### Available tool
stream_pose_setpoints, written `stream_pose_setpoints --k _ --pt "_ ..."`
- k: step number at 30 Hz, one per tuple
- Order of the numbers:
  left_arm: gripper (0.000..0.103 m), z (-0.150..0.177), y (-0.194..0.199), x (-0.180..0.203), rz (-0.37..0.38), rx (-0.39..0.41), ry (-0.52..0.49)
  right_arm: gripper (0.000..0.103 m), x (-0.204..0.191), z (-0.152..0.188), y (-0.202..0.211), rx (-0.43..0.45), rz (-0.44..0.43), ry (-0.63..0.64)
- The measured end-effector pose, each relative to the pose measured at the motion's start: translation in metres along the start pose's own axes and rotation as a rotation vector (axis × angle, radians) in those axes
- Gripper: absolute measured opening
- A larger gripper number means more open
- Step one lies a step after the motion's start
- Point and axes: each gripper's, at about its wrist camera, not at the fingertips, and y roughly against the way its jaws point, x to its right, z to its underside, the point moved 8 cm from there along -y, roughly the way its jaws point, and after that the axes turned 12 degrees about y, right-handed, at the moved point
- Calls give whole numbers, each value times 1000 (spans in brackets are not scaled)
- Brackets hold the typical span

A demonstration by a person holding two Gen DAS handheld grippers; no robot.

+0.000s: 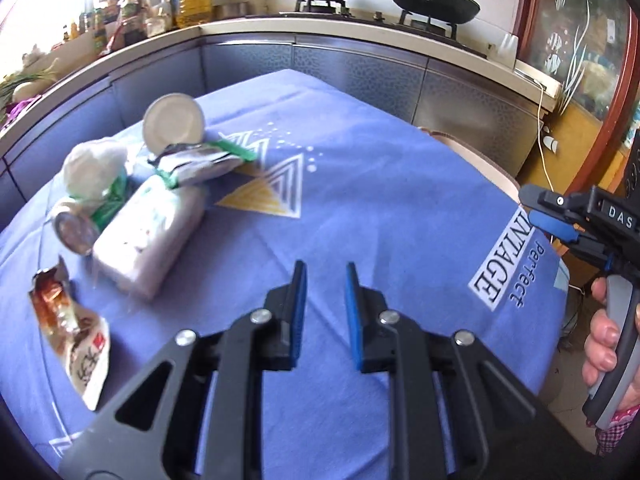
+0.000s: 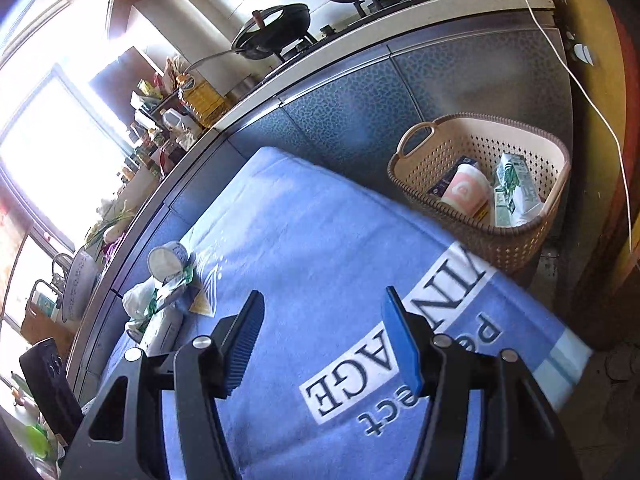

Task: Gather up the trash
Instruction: 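Return both tools to the table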

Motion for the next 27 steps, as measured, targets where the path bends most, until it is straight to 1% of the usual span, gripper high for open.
stream_pose_setpoints --k 5,7,12,16,22,23,24,25,26,27 --pt "18 18 20 -38 -52 33 33 61 -38 25 -14 -56 8 68" --pt "18 26 27 -51 -60 39 55 61 -54 36 -19 -77 6 106" --pt "18 45 43 -85 -87 54 100 61 -90 60 -27 -124 -33 166" --pt "18 61 57 -114 -122 68 140 61 -111 77 -35 -163 -52 209" --pt "18 85 70 -160 -197 80 206 61 -136 95 -47 -208 -63 275" --pt "18 89 70 -168 -188 70 236 61 -139 98 -50 -219 -65 286" --pt "21 90 74 -173 -169 83 264 61 -142 101 -52 -228 -66 294" --pt "27 91 76 -178 -179 89 283 61 -145 102 -52 -218 -57 308" --pt "28 91 77 -184 -175 91 303 61 -148 104 -53 -222 -56 324" --pt "28 91 79 -186 -151 94 325 61 -151 105 -54 -220 -55 335"
